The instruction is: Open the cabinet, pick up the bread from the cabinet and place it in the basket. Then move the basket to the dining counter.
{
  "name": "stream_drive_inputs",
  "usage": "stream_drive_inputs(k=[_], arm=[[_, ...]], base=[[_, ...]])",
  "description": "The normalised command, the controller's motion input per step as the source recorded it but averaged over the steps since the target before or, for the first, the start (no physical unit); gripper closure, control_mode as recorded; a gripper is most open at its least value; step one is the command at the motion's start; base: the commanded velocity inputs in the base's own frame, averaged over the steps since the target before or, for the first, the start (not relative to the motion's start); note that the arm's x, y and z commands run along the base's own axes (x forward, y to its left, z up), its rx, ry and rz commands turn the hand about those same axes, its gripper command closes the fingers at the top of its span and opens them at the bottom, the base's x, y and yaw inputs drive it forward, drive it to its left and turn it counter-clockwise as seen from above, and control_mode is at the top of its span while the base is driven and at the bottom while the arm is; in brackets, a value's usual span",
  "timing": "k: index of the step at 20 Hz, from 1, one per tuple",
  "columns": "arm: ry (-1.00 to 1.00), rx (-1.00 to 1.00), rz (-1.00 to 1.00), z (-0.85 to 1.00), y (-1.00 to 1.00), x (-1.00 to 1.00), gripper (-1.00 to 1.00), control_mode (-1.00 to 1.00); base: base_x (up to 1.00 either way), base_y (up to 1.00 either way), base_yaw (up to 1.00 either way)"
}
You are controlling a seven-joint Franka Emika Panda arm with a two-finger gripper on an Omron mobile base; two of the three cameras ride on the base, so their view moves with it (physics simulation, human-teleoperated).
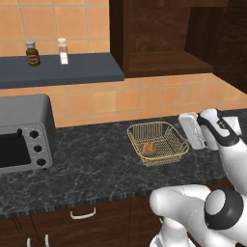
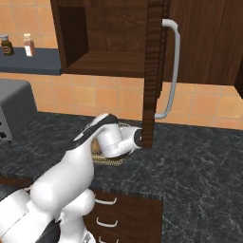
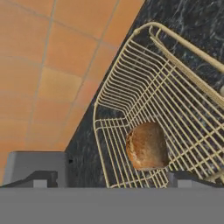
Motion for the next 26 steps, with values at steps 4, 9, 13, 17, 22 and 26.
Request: stream_drive_inputs(k=[4, 9, 13, 17, 22, 26], arm=[[0.00, 0.07, 0.11, -0.01, -0.42, -0.12, -1.00, -1.00], [0.00, 0.00, 0.03, -0.02, -0.36, -0.15, -1.00, -1.00], [0.00, -0.05, 0.02, -0.35, -0.22, -0.10, -1.00, -1.00], [0.06, -0.04, 0.06, -0.46, -0.14, 0.00, -1.00, -1.00], [0.03, -0.01, 0.02, -0.23, -0.01, 0.00, -1.00, -1.00], [0.06, -0.02, 0.00, -0.22, 0.00, 0.00, -1.00, -1.00]], base=[[0.00, 0.00, 0.00], [0.00, 0.00, 0.00], [0.00, 0.00, 0.00], [0.00, 0.00, 0.00], [0.00, 0.00, 0.00], [0.00, 0.00, 0.00]])
